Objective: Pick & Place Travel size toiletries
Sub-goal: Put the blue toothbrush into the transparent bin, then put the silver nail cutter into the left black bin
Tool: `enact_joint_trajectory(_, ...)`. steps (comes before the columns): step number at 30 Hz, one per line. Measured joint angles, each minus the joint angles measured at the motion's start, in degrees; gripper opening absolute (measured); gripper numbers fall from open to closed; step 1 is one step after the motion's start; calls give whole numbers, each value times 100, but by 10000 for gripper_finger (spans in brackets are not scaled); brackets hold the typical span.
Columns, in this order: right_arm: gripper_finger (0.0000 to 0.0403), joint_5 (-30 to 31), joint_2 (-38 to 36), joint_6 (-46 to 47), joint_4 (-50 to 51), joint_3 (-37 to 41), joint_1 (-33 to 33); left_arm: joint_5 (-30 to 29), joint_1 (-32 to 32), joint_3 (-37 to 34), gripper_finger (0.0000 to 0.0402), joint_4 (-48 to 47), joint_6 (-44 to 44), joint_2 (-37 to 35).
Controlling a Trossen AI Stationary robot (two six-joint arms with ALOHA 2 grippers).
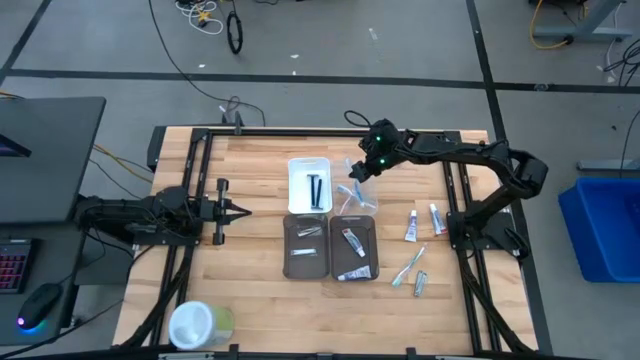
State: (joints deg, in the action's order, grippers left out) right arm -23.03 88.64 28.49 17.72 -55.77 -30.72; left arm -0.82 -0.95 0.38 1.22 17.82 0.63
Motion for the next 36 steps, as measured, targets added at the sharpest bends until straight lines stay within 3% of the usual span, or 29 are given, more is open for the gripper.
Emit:
enact_joint_trajectory(7,239,-4,-83,-149,2,-2,4,2,0,1,16,0,-1,2)
enact_joint_trajectory(12,273,-3,-309,-306,27,-2,4,0,2,0,16,0,0,-1)
enact_joint_trajectory(24,239,150,-1439,-901,923,-2,116,2,0,1,16,-1,0,2)
enact_joint_trajectory(31,217,1689,-1880,-1233,1786,-2,-1,2,0,0,16,-1,0,2)
enact_joint_trajectory(36,213,2328,-1941,-1401,2357,-2,-150,2,1,-1,16,-1,0,2)
